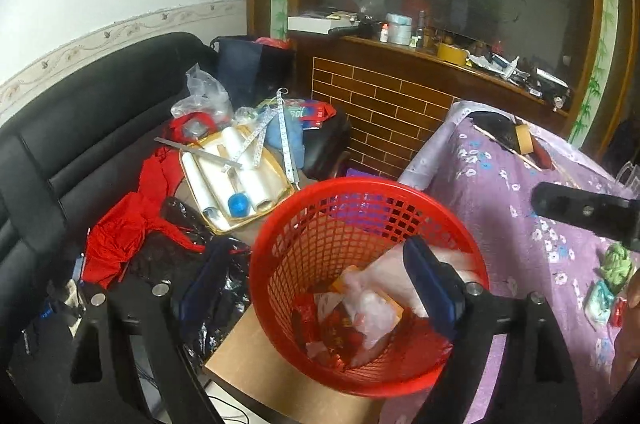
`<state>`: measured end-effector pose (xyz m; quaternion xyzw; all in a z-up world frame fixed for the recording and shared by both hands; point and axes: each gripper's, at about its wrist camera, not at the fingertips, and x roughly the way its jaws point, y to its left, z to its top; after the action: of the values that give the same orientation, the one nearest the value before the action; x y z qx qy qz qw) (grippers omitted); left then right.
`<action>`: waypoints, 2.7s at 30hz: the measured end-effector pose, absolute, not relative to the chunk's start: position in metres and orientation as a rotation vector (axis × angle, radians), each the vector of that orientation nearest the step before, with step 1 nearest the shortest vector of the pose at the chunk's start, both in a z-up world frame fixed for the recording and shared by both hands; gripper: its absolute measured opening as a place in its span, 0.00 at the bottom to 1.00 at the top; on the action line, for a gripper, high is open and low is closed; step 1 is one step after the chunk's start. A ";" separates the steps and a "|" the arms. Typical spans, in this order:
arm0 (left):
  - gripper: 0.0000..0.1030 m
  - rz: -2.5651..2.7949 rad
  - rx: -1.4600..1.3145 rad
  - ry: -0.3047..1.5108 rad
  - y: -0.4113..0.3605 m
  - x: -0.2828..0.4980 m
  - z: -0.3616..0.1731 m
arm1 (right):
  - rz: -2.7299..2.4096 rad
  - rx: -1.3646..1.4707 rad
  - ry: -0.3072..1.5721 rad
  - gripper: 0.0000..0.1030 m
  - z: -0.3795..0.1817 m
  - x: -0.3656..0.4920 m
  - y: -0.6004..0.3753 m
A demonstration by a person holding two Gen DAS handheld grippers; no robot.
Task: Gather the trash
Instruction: 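Carry both items to the red basket and open both tools over it, then move both open tools back over the remaining trash, then grasp the teal wet-wipe pack with the left tool while the right grasps the red bag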
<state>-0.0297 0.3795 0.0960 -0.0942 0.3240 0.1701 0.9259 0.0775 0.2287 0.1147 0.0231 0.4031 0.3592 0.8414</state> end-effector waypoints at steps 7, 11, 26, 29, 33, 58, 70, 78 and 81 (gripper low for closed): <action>0.84 0.267 -0.179 0.656 0.333 -0.045 0.098 | 0.721 0.029 0.838 0.68 0.110 0.037 0.167; 0.84 0.195 -0.163 0.645 0.289 -0.052 0.099 | 0.680 -0.012 0.806 0.68 0.099 0.002 0.125; 0.84 -0.117 0.037 0.706 0.090 -0.053 0.085 | 0.399 0.061 0.722 0.68 0.087 -0.054 -0.087; 0.84 -0.159 0.083 0.716 0.064 -0.052 0.083 | 0.343 0.098 0.729 0.68 0.082 -0.057 -0.123; 0.84 -0.216 0.149 0.729 0.035 -0.044 0.079 | 0.291 0.167 0.728 0.68 0.077 -0.059 -0.160; 0.80 -0.366 0.269 0.926 -0.015 0.061 0.021 | 0.316 0.349 0.794 0.68 0.057 -0.052 -0.183; 0.23 -0.299 0.080 0.860 0.021 0.050 0.037 | 0.329 0.258 0.827 0.68 0.057 -0.038 -0.159; 0.26 -0.286 0.016 0.871 0.033 0.055 0.022 | 0.328 0.085 0.906 0.56 0.038 -0.006 -0.116; 0.56 -0.310 0.007 0.849 0.034 0.053 0.024 | 0.306 0.002 0.912 0.42 0.029 0.007 -0.104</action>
<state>0.0529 0.0342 0.0245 0.0035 0.4103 -0.1498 0.8995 0.0074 -0.1044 0.0287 0.0012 0.4384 0.1470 0.8867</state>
